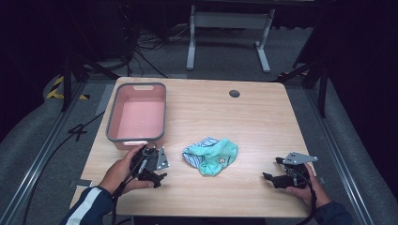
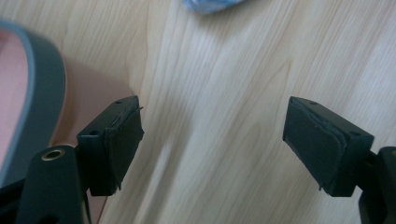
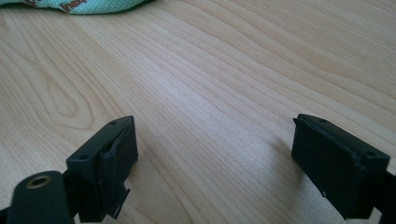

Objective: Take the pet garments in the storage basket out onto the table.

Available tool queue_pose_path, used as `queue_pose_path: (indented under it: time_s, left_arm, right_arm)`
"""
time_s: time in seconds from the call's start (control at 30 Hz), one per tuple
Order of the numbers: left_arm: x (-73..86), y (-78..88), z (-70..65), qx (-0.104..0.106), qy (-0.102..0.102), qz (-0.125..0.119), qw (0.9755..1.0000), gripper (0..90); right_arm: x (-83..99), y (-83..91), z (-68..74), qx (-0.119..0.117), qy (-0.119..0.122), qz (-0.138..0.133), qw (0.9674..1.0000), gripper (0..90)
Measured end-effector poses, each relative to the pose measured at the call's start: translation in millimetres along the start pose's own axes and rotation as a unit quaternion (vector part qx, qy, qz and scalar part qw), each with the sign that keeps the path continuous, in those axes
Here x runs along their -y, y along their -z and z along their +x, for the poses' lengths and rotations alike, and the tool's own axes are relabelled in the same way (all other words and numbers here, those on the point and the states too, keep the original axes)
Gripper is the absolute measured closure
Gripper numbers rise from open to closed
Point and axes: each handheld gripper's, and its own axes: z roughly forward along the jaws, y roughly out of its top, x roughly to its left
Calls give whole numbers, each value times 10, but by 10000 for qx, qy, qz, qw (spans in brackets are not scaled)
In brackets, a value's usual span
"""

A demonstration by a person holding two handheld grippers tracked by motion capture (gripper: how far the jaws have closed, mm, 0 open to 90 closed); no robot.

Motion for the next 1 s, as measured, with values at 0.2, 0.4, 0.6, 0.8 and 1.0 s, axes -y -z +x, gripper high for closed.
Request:
queue_pose_path:
  time_s: [0.2,0.4,0.6,0.8,1.0]
  left_arm:
    - [203,-7,12,-66,155,64,9998,202]
    - [432,-12,36,-99,381,43,9992,200]
    - [650,2,67,-69,686,-111,9976,196]
    - [826,3,86,-87,904,-138,9958,193]
    - [1079,2,153,-147,1364,-296,9901,199]
  right_arm:
    - [0,0,0,1,-1,0,10000,149]
    - [0,0,1,5,-4,0,10000,149]
    - [0,0,2,9,-9,0,10000,148]
    - [0,0,2,8,-8,-1,10000,148]
    - [0,0,2,9,-7,0,10000,148]
